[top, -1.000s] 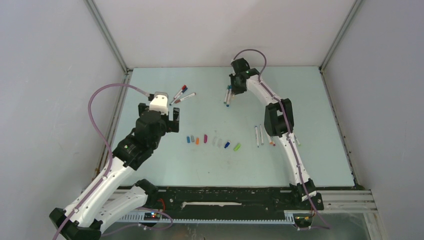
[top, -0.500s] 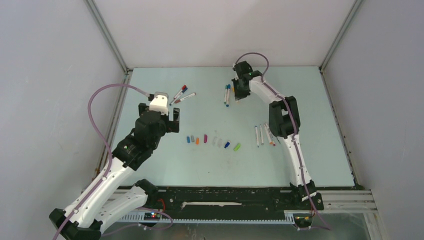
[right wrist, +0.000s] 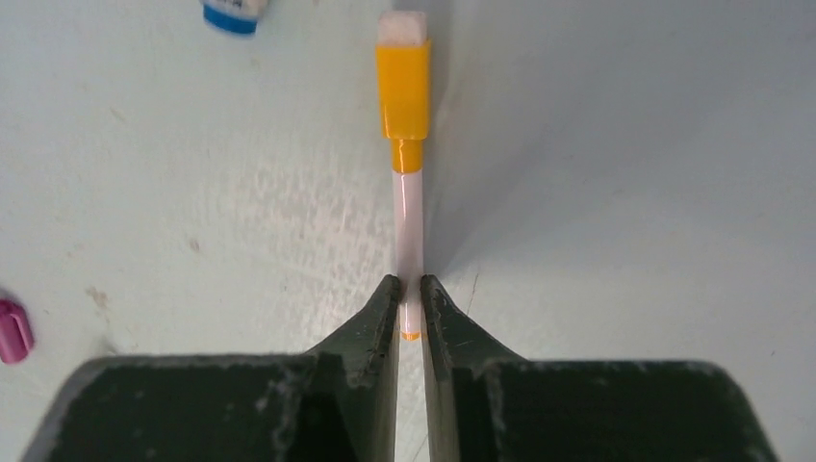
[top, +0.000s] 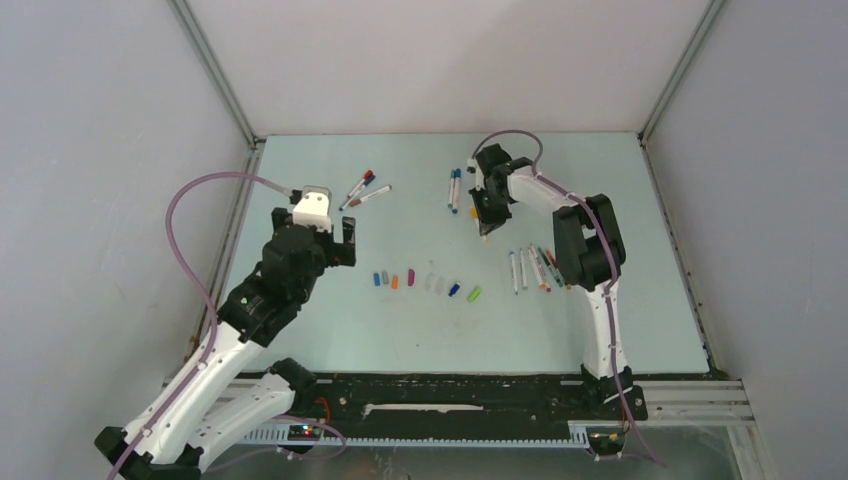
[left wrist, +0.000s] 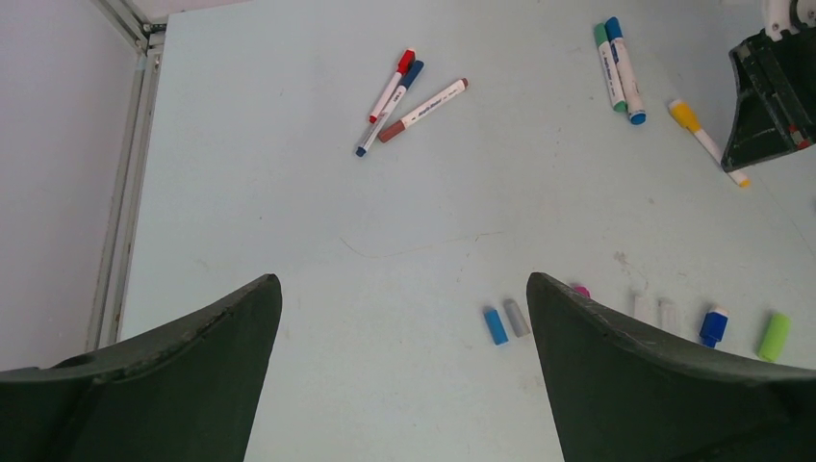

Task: Open the pen caps
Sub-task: Move the pen to the center of the board, then pick up the pen from the center of the board.

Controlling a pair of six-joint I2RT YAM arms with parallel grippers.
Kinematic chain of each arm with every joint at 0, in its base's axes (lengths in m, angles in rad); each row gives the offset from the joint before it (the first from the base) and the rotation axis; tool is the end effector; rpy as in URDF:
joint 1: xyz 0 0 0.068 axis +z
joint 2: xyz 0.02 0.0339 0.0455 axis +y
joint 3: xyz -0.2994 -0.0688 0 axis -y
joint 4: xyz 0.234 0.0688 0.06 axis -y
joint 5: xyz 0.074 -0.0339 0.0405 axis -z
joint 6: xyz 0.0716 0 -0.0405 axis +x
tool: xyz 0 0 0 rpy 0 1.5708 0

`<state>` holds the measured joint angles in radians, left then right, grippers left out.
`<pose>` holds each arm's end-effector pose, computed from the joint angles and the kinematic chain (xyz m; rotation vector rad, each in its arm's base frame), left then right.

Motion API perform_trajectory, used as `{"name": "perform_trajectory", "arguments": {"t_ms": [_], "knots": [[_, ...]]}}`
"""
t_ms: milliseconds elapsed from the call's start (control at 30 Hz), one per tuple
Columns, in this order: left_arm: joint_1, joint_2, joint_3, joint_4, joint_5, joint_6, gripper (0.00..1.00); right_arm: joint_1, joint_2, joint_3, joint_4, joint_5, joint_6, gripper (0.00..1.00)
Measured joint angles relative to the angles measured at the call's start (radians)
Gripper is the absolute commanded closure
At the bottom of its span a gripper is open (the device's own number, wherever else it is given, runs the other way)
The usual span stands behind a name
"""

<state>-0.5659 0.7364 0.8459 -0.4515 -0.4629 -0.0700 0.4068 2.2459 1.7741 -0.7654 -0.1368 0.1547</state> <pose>0.1474 -0.0557 0.3535 0.1559 1.8691 0.0061 0.4464 0.2030 0.1574 -0.3898 2.8149 0.3196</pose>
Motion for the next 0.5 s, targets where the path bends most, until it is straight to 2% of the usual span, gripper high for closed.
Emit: {"name": "perform_trajectory", "arguments": {"t_ms": [100,200,400,500], "knots": [[0.000,0.000,0.000,0.000,0.004,0.000,0.00,0.016,-0.013,-0.022,-0.014,0.002,-0.016,0.75],[0.000,-0.003,0.000,0.000,0.005,0.000,0.00,0.027,-0.012,-0.021,-0.034,0.012,-0.031,0.73],[0.000,-0.011,0.000,0.000,0.006,0.000,0.00,0.035,0.045,0.078,-0.106,0.030,-0.043,0.76],[0.000,-0.011,0.000,0.000,0.006,0.000,0.00,0.035,0.071,0.122,-0.127,0.038,-0.052,0.84]]}}
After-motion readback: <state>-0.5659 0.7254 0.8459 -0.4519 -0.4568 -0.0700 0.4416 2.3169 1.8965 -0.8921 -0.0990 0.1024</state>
